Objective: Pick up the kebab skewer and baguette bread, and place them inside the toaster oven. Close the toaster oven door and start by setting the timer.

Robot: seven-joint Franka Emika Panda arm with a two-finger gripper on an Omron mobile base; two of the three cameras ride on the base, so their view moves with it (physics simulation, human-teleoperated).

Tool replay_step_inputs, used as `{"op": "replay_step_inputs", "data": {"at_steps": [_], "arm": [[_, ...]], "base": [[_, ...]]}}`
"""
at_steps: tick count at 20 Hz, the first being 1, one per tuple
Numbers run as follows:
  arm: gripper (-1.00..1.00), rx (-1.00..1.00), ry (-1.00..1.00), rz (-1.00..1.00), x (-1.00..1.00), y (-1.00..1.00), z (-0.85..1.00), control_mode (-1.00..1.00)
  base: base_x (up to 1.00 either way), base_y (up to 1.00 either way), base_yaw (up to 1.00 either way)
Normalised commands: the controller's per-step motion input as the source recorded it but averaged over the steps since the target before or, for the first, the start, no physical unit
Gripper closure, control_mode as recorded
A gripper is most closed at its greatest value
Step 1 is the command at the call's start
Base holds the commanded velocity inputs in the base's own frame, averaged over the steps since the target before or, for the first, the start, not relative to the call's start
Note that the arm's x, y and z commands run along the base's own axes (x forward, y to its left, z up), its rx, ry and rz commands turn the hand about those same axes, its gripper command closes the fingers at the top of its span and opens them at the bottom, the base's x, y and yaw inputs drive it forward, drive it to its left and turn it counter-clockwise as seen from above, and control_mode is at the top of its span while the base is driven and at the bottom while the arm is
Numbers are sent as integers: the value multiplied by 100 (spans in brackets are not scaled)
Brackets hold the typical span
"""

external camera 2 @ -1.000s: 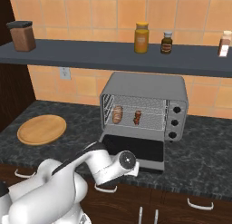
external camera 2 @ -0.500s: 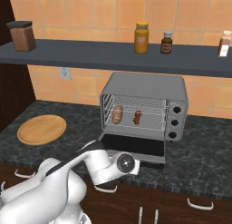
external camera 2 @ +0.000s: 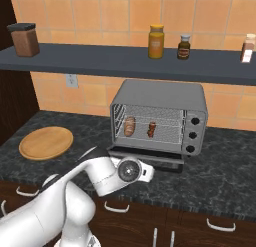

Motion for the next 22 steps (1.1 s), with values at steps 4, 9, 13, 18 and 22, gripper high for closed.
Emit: {"op": "replay_step_inputs", "data": {"at_steps": [4, 9, 13, 18, 22], "arm": [[-100, -5, -3, -6, 65, 40, 14, -100], [-100, -4, -1, -6, 68, 36, 8, -100], [-100, -3, -2, -5, 75, 36, 1, -100], [-100, -1, -4, -4, 64, 34, 0, -100], [-100, 0, -3, -3, 53, 30, 0, -100]], "base": [[0, 0, 0], [0, 0, 0], [0, 0, 0], [0, 0, 0], [0, 0, 0]]}}
